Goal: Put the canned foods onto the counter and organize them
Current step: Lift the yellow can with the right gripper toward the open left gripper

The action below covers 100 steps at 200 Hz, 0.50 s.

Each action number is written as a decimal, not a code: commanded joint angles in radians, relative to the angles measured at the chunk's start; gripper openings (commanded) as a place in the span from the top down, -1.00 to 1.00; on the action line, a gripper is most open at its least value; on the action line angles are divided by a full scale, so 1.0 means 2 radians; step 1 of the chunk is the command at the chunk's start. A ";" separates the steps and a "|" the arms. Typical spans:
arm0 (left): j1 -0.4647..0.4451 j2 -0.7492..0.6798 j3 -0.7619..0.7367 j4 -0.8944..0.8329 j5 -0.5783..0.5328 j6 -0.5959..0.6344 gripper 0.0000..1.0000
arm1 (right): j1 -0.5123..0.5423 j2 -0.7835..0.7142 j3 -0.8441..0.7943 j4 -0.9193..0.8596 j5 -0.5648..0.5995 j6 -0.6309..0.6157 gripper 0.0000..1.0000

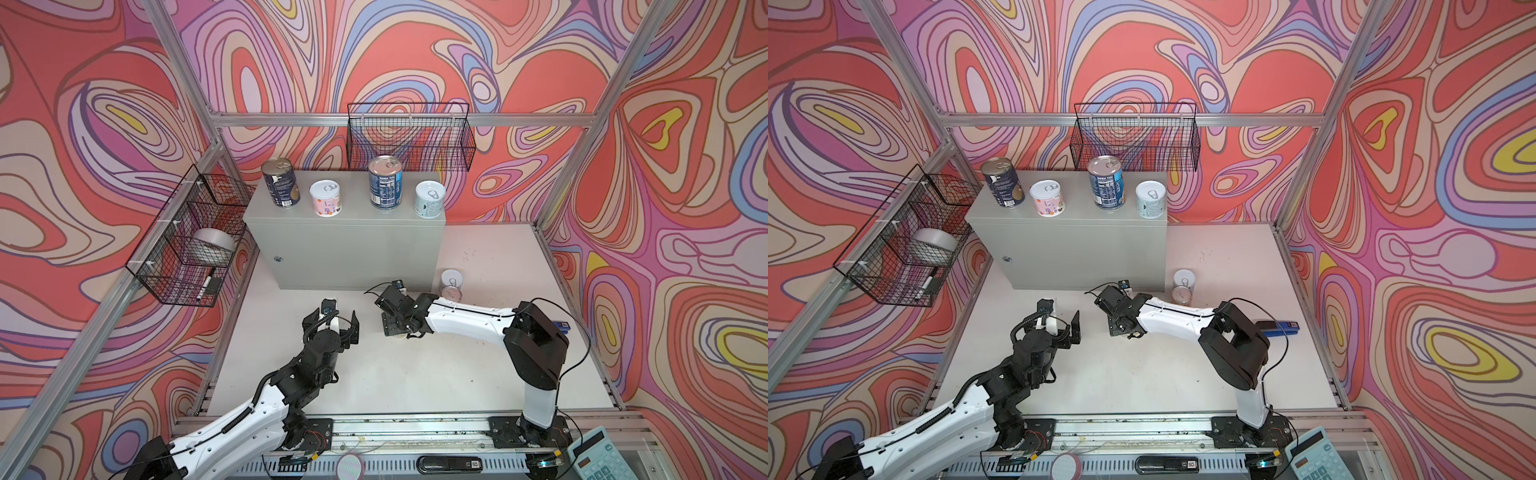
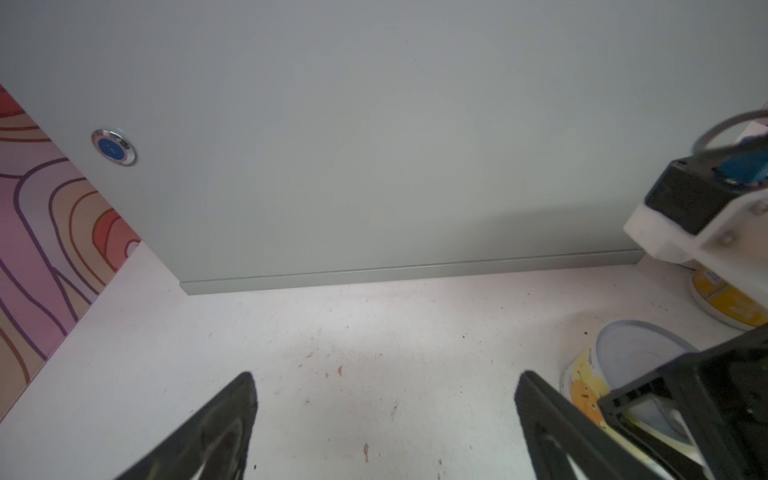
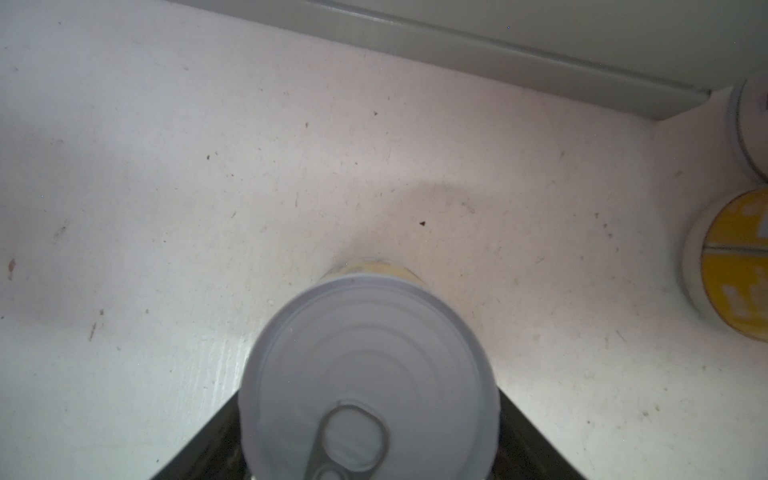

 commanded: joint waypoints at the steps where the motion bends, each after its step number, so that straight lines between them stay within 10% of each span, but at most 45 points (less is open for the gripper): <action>1: 0.003 0.003 -0.006 0.029 0.001 0.012 -1.00 | -0.016 -0.034 0.000 -0.007 0.011 0.008 0.11; 100: 0.003 0.038 0.015 0.007 0.110 0.015 -1.00 | -0.044 -0.108 -0.006 -0.013 -0.005 -0.016 0.10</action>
